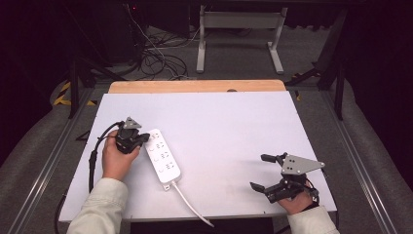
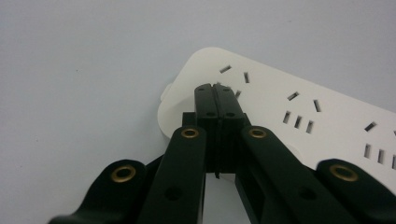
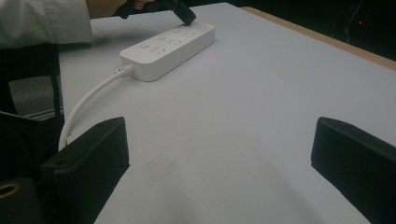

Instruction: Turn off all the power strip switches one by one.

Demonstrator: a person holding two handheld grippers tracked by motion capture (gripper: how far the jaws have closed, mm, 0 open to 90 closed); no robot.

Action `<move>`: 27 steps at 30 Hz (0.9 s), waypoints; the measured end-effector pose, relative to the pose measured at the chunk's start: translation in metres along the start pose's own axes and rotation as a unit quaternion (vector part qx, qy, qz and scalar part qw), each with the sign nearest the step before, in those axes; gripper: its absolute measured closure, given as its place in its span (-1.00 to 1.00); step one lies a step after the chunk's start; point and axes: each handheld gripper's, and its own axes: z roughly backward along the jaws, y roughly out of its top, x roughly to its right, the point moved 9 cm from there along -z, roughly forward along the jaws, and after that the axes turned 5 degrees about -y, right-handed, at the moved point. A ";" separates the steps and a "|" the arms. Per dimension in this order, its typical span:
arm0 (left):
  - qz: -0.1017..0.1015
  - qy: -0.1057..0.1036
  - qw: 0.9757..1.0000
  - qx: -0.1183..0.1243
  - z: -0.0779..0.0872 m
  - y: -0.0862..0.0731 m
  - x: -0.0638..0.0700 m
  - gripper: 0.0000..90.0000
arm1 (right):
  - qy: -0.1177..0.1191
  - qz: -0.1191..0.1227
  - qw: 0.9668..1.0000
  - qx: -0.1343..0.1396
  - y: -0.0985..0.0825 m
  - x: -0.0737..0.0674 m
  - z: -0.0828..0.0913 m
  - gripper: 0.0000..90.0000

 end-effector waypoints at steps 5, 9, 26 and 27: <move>-0.001 0.002 1.000 0.005 0.001 -0.001 -0.002 1.00 | 0.001 0.001 1.000 0.000 0.000 0.000 0.000 -0.90; 0.002 -0.004 1.000 0.008 0.000 -0.001 0.000 1.00 | 0.001 0.001 1.000 0.000 0.000 0.000 0.000 -0.90; 0.008 0.005 1.000 0.000 -0.001 -0.001 -0.001 1.00 | 0.002 0.002 1.000 0.000 0.000 -0.001 0.001 -0.90; 0.013 0.001 1.000 0.003 -0.001 -0.001 -0.001 1.00 | 0.002 0.002 1.000 0.000 0.000 -0.001 0.001 -0.90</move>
